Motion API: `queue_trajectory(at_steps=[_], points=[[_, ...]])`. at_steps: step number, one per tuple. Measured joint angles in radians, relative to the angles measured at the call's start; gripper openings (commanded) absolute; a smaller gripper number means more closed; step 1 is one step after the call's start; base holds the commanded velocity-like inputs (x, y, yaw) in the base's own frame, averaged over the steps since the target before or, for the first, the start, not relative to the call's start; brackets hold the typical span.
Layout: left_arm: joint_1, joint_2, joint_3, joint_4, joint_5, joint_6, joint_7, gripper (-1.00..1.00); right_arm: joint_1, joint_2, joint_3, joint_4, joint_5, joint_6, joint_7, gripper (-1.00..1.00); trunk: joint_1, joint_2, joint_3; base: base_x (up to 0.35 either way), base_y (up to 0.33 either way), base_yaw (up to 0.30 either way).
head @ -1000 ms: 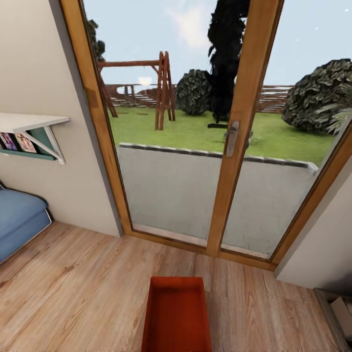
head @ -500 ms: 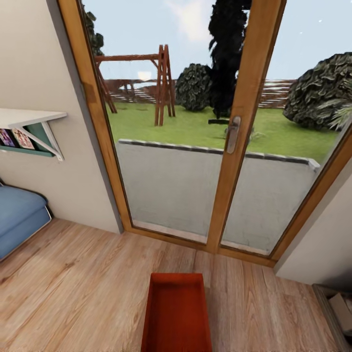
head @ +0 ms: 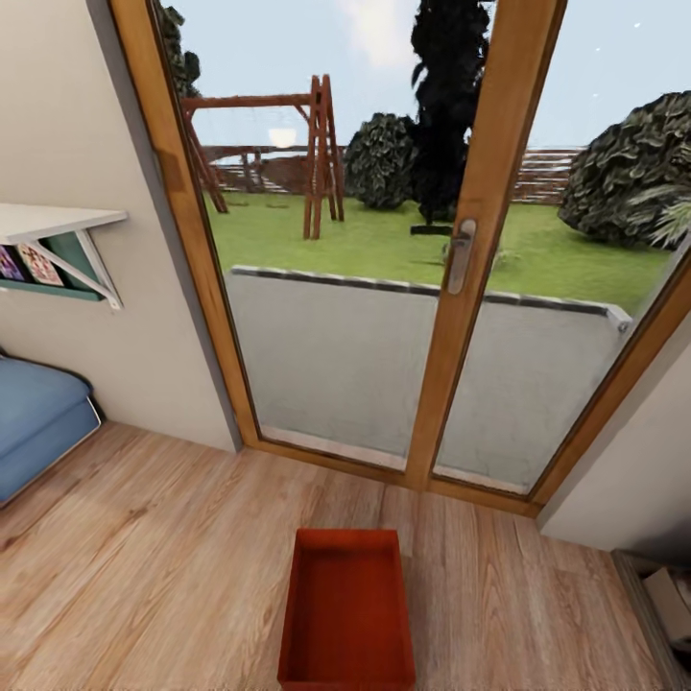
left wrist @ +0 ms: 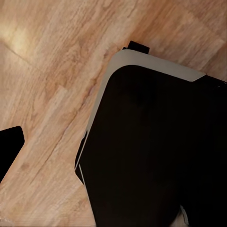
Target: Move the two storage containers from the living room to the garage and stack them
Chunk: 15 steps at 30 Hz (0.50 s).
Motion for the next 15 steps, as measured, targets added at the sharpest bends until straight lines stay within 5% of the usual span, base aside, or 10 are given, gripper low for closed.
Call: queue_trajectory(at_steps=[15], points=[[0.0,0.0,0.0,0.0,0.0,0.0,0.0,1.0,0.0,0.0,0.0,0.0,0.0,0.0,0.0,1.0,0.0,0.0,-0.024,0.0,0.0,0.0]])
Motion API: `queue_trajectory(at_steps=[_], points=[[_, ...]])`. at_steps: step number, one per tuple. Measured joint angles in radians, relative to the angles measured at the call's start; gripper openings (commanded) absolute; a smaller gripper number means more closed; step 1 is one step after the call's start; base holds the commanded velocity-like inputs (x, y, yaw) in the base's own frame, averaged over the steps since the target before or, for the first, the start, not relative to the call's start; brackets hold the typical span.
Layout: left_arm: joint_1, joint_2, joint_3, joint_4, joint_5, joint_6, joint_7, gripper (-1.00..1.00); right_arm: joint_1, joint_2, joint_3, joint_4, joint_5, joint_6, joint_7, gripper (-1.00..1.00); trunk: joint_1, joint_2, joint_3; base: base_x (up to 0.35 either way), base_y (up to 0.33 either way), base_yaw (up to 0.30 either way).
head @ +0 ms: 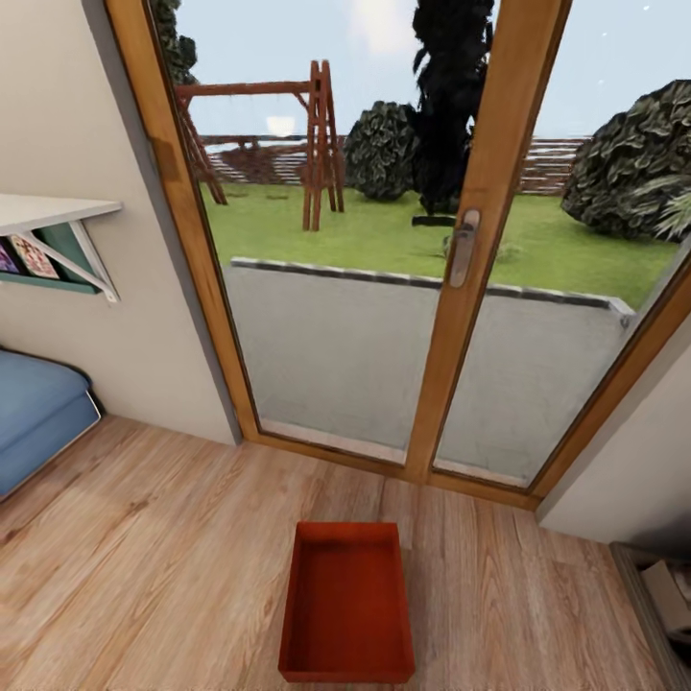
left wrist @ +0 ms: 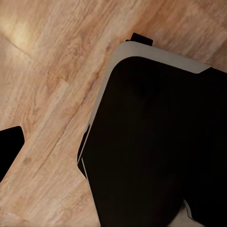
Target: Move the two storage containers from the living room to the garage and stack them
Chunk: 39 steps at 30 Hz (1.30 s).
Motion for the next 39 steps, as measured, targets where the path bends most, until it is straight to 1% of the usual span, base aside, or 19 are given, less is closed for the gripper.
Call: queue_trajectory(at_steps=[39], points=[[0.0,0.0,0.0,0.0,0.0,0.0,-0.001,1.0,0.0,0.0,0.0,0.0,0.0,0.0,0.0,1.0,0.0,0.0,-0.063,0.0,0.0,0.0]])
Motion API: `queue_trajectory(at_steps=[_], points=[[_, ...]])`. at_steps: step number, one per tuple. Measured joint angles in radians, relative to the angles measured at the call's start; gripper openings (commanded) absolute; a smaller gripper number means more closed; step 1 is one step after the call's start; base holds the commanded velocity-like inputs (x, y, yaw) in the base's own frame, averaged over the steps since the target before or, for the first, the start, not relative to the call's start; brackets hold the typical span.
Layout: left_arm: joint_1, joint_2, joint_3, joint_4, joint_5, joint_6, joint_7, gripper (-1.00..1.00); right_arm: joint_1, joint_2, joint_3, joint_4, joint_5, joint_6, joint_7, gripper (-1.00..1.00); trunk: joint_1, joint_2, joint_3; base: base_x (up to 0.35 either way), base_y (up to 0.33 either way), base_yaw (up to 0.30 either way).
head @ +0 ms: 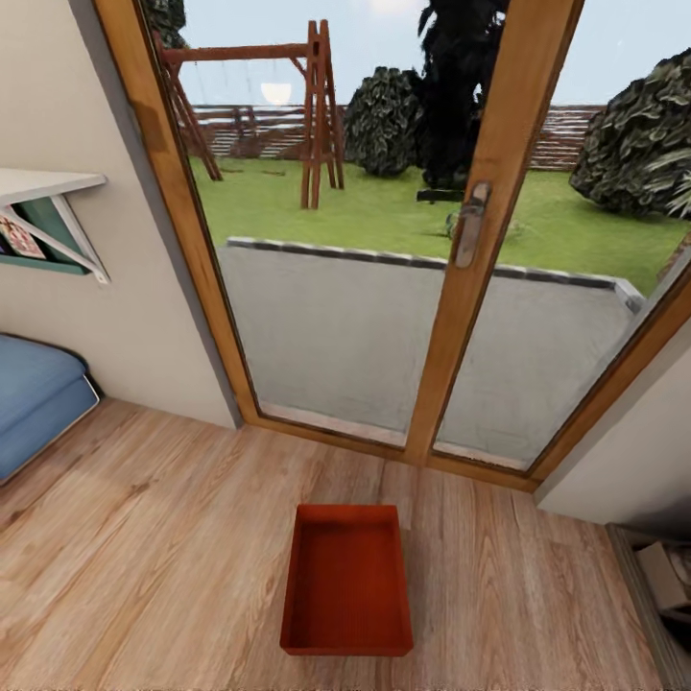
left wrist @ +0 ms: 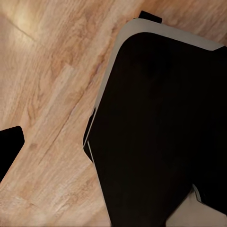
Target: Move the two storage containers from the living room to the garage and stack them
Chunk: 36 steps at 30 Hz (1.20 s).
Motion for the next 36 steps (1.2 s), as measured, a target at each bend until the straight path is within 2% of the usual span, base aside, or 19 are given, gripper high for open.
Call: queue_trajectory(at_steps=[36], points=[[0.0,0.0,0.0,0.0,0.0,0.0,0.0,1.0,0.0,-0.002,0.006,0.003,0.009,-0.013,0.002,1.0,0.0,0.0,-0.058,0.0,0.0,0.0]])
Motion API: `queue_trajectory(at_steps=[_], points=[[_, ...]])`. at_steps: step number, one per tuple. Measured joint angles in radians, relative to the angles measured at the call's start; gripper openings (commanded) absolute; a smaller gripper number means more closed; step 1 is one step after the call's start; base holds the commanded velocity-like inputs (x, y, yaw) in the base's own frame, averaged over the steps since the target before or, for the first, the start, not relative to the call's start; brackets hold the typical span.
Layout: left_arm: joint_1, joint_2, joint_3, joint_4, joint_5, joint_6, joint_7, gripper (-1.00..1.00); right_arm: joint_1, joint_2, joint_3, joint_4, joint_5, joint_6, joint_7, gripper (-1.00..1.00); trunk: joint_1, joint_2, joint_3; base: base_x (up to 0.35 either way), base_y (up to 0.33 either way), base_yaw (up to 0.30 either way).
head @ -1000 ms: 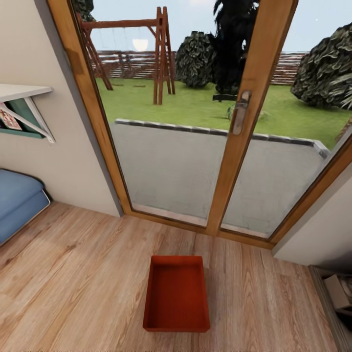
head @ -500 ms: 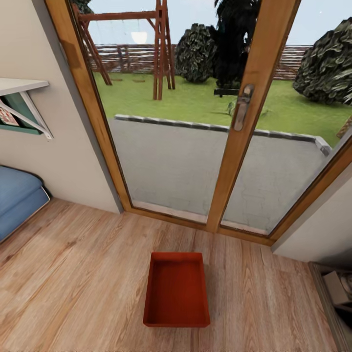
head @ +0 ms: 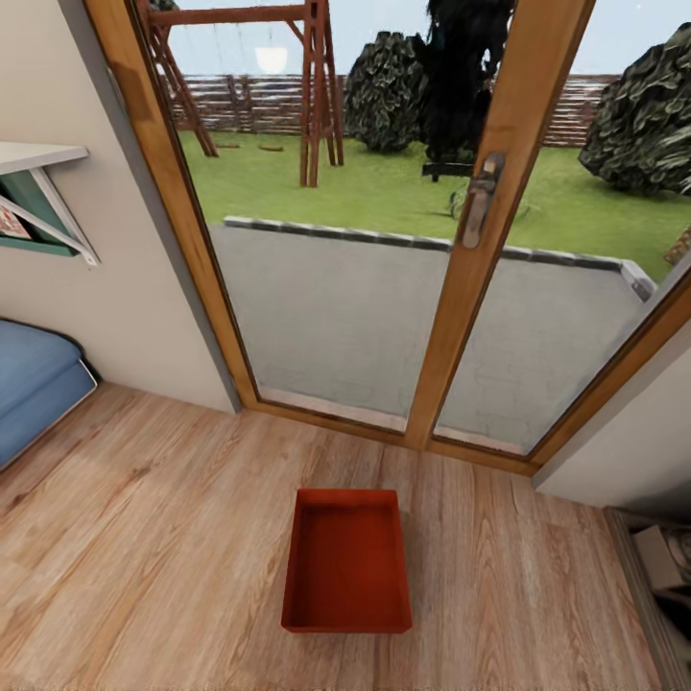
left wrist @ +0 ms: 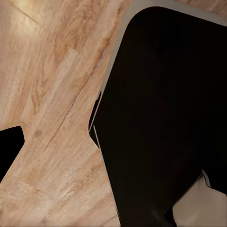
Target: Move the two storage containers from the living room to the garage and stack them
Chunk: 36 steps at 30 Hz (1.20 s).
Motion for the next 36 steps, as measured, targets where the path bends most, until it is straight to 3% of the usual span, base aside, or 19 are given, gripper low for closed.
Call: queue_trajectory(at_steps=[36], points=[[0.0,0.0,0.0,0.0,0.0,0.0,0.0,1.0,0.0,0.004,0.003,0.0,0.002,-0.004,0.0,1.0,0.0,0.0,-0.058,0.0,0.0,0.012]])
